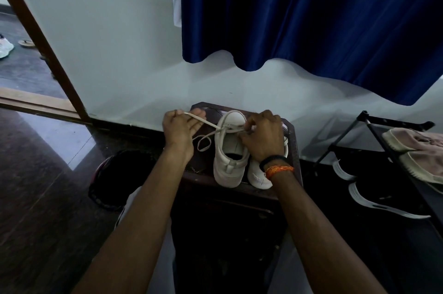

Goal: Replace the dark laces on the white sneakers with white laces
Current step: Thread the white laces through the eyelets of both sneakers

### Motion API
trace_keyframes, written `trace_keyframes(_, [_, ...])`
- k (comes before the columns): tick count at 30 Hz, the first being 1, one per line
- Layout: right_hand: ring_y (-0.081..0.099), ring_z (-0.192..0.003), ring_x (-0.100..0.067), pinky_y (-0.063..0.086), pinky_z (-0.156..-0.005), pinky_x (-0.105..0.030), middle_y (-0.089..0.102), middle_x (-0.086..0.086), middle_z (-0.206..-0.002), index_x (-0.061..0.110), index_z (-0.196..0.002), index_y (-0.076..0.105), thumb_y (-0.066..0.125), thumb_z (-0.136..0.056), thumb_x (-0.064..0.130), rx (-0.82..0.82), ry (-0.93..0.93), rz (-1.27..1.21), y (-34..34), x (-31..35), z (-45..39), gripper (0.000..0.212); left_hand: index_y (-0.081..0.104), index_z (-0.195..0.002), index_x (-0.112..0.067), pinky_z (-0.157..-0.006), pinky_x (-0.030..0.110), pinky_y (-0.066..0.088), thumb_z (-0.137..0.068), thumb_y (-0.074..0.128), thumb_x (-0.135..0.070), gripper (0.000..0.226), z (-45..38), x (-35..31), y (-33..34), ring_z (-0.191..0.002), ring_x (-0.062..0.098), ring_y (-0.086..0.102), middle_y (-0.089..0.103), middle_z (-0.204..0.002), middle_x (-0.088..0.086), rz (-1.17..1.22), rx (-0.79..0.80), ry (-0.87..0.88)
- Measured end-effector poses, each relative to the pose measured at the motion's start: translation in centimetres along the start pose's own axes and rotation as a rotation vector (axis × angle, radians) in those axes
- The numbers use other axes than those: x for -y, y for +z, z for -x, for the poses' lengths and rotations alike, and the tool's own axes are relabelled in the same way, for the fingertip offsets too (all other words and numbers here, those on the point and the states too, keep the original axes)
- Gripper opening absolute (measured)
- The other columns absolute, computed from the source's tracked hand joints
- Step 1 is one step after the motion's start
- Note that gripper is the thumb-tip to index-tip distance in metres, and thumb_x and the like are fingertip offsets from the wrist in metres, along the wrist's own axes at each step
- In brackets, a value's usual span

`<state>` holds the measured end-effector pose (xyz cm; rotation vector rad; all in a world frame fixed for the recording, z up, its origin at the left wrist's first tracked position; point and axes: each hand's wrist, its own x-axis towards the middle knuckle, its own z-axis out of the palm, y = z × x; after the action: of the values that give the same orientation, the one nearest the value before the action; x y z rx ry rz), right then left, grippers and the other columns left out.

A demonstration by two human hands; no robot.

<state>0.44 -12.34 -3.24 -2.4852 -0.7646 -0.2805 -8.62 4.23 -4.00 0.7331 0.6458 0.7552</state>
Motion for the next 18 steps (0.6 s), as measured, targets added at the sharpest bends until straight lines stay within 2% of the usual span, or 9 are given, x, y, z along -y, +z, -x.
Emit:
trace_keyframes(1, [0.052, -0.091, -0.032, 0.037, -0.083, -0.033, 0.061, -0.006, -0.091, 0.020, -0.075, 0.066, 0.074, -0.067, 0.018, -0.021, 0.009, 0.029, 0.0, 0.1, 0.1, 0.012, 0.044, -0.094, -0.010, -0.071, 0.038, 0.063, -0.102, 0.029, 0.002, 0.021, -0.5, -0.9, -0.2, -0.066, 0.024, 0.071, 0.065, -0.071, 0.012, 0.081, -0.030, -0.016])
trace_keyframes(3, [0.050, -0.090, -0.034, 0.039, -0.082, -0.036, 0.062, -0.006, -0.086, 0.020, -0.070, 0.067, 0.073, -0.067, 0.017, -0.076, 0.020, 0.078, 0.1, 0.3, 0.4, 0.008, 0.043, -0.084, -0.014, -0.055, 0.028, 0.054, -0.099, 0.027, 0.003, 0.028, -1.7, -2.4, -1.0, -0.049, 0.015, 0.054, 0.051, -0.060, 0.003, 0.125, -0.130, -0.036])
trace_keyframes(5, [0.050, -0.089, -0.034, 0.040, -0.078, -0.037, 0.063, -0.005, -0.081, 0.019, -0.068, 0.066, 0.074, -0.066, 0.018, -0.131, 0.009, 0.125, 0.1, 0.4, 0.6, 0.008, 0.046, -0.081, -0.015, -0.045, 0.021, 0.036, -0.096, 0.031, 0.002, 0.027, -2.8, -3.0, -2.1, -0.050, 0.012, 0.038, 0.044, -0.063, 0.001, -0.050, -0.199, 0.022])
trace_keyframes(6, [0.050, -0.089, -0.034, 0.040, -0.077, -0.038, 0.064, -0.004, -0.080, 0.019, -0.068, 0.066, 0.074, -0.066, 0.020, -0.142, 0.004, 0.142, 0.1, 0.5, 0.6, 0.008, 0.051, -0.083, -0.015, -0.046, 0.020, 0.033, -0.094, 0.037, -0.001, 0.023, -3.0, -3.1, -2.5, -0.054, 0.012, 0.038, 0.047, -0.066, 0.000, -0.225, -0.176, 0.102])
trace_keyframes(9, [0.050, -0.094, -0.032, 0.043, -0.078, -0.041, 0.068, -0.001, -0.076, 0.019, -0.069, 0.066, 0.073, -0.068, 0.019, -0.128, 0.032, 0.153, 0.3, 1.1, 0.8, 0.007, 0.068, -0.083, -0.017, -0.063, 0.020, 0.043, -0.090, 0.068, -0.021, 0.008, -1.8, -2.5, -2.8, -0.066, 0.008, 0.056, 0.064, -0.074, -0.008, -0.924, 0.131, 0.367])
trace_keyframes(11, [0.049, -0.096, -0.031, 0.044, -0.080, -0.044, 0.068, 0.001, -0.072, 0.018, -0.072, 0.066, 0.071, -0.069, 0.018, -0.114, 0.046, 0.159, 0.4, 1.4, 0.9, 0.006, 0.073, -0.084, -0.020, -0.066, 0.008, 0.042, -0.088, 0.075, -0.029, 0.010, -0.6, -1.7, -2.4, -0.076, -0.002, 0.062, 0.070, -0.080, -0.012, -1.189, 0.386, 0.389])
trace_keyframes(12, [0.049, -0.097, -0.031, 0.043, -0.081, -0.044, 0.067, 0.001, -0.071, 0.018, -0.073, 0.067, 0.072, -0.069, 0.018, -0.111, 0.045, 0.163, 0.4, 1.5, 1.0, 0.006, 0.074, -0.087, -0.021, -0.067, 0.006, 0.042, -0.088, 0.076, -0.031, 0.010, -0.3, -1.3, -2.1, -0.080, -0.003, 0.064, 0.072, -0.082, -0.011, -1.250, 0.488, 0.382])
trace_keyframes(14, [0.049, -0.099, -0.031, 0.041, -0.083, -0.043, 0.067, 0.002, -0.069, 0.019, -0.075, 0.067, 0.072, -0.070, 0.021, -0.107, 0.047, 0.157, 0.4, 1.4, 1.1, 0.007, 0.074, -0.090, -0.021, -0.066, 0.012, 0.043, -0.092, 0.072, -0.032, 0.012, 0.3, -0.7, -1.8, -0.078, -0.003, 0.066, 0.074, -0.083, -0.009, -1.311, 0.618, 0.382])
trace_keyframes(18, [0.050, -0.102, -0.030, 0.038, -0.086, -0.043, 0.066, 0.000, -0.070, 0.022, -0.081, 0.068, 0.069, -0.072, 0.026, -0.117, 0.087, 0.147, 0.4, 1.3, 1.3, 0.010, 0.066, -0.076, -0.027, -0.058, 0.019, 0.040, -0.100, 0.060, -0.031, 0.026, 1.0, 0.2, -1.3, -0.056, -0.004, 0.059, 0.066, -0.062, -0.012, -1.329, 0.699, 0.357])
